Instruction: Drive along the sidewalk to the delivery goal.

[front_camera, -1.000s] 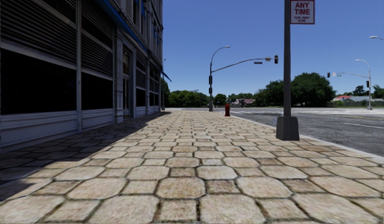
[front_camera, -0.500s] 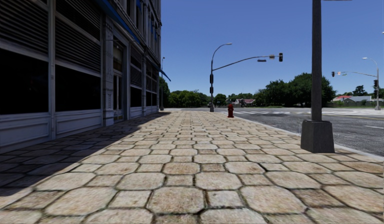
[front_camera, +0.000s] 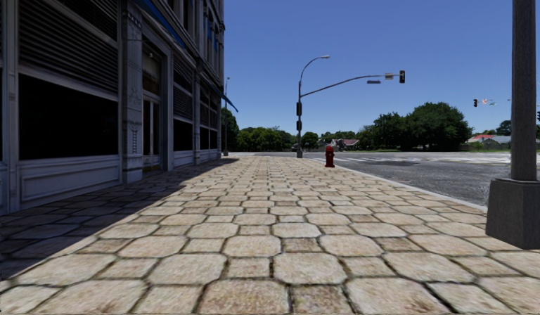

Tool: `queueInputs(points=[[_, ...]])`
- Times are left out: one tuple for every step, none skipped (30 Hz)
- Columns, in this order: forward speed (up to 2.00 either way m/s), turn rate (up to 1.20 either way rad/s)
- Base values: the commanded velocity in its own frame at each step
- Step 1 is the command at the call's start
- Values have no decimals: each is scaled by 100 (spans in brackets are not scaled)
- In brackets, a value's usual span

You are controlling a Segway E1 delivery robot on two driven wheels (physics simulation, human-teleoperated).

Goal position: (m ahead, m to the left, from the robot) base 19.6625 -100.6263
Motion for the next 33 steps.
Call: queueInputs(points=[[200,0],[200,0],[200,0],[200,0],[200,0],[200,0],[200,0],[200,0],[200,0],[200,0],[200,0],[200,0],[200,0],[200,0],[200,0],[200,0],[200,0],[200,0],[200,0],[200,0],[200,0],[200,0],[200,0],[200,0],[200,0],[200,0],[200,0],[200,0],[200,0],[200,0],[200,0],[200,0],[200,0]])
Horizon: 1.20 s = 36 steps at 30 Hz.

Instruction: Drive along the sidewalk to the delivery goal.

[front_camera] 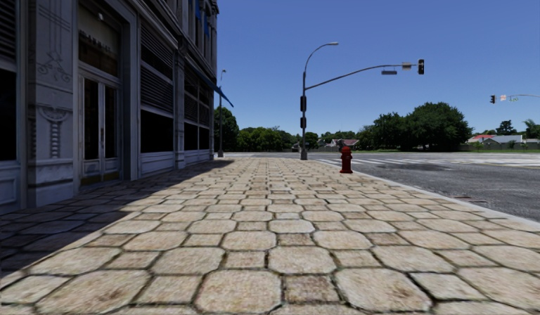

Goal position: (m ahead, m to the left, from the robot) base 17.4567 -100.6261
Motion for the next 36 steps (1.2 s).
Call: queueInputs(points=[[200,0],[200,0],[200,0],[200,0],[200,0],[200,0],[200,0],[200,0],[200,0],[200,0],[200,0],[200,0],[200,0],[200,0],[200,0],[200,0],[200,0],[200,0],[200,0],[200,0],[200,0],[200,0],[200,0],[200,0],[200,0],[200,0],[200,0],[200,0],[200,0],[200,0],[200,0],[200,0],[200,0],[200,0],[200,0],[200,0]])
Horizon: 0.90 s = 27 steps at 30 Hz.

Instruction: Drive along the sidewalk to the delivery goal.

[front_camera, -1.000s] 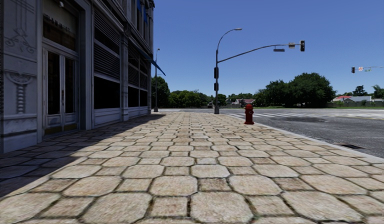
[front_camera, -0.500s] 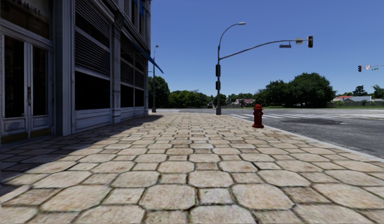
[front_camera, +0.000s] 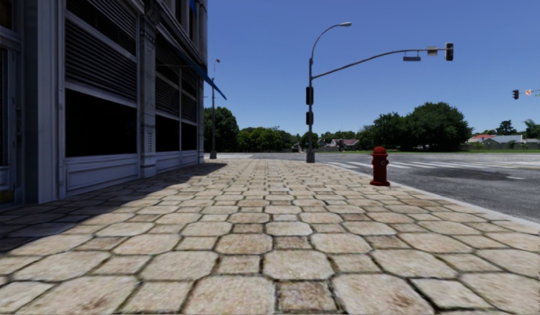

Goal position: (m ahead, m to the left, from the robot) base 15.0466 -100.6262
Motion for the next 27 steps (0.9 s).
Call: queueInputs(points=[[200,0],[200,0],[200,0],[200,0],[200,0],[200,0],[200,0],[200,0],[200,0],[200,0],[200,0],[200,0],[200,0],[200,0],[200,0],[200,0],[200,0],[200,0],[200,0],[200,0],[200,0],[200,0],[200,0],[200,0],[200,0],[200,0],[200,0]])
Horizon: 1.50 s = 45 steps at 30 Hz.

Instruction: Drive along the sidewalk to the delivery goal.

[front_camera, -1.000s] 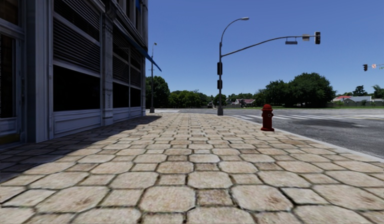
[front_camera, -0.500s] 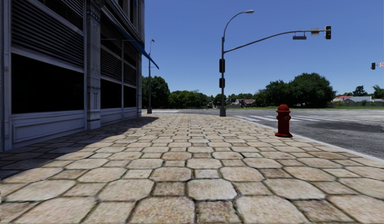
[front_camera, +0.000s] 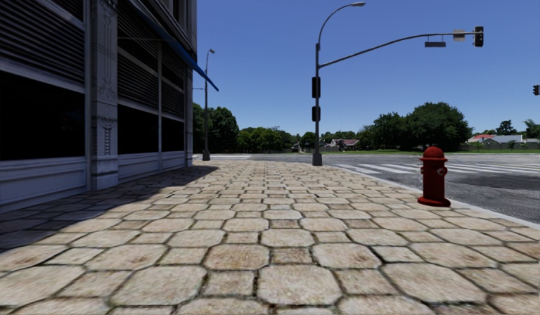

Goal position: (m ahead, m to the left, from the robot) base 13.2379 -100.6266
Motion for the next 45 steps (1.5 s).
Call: queueInputs(points=[[200,0],[200,0],[200,0],[200,0],[200,0],[200,0],[200,0],[200,0],[200,0],[200,0],[200,0],[200,0],[200,0],[200,0],[200,0],[200,0],[200,0],[200,0],[200,0],[200,0],[200,0],[200,0],[200,0],[200,0],[200,0],[200,0],[200,0],[200,0],[200,0],[200,0],[200,0],[200,0],[200,0],[200,0],[200,0],[200,0],[200,0],[200,0],[200,0],[200,0],[200,0],[200,0],[200,0],[200,0],[200,0]])
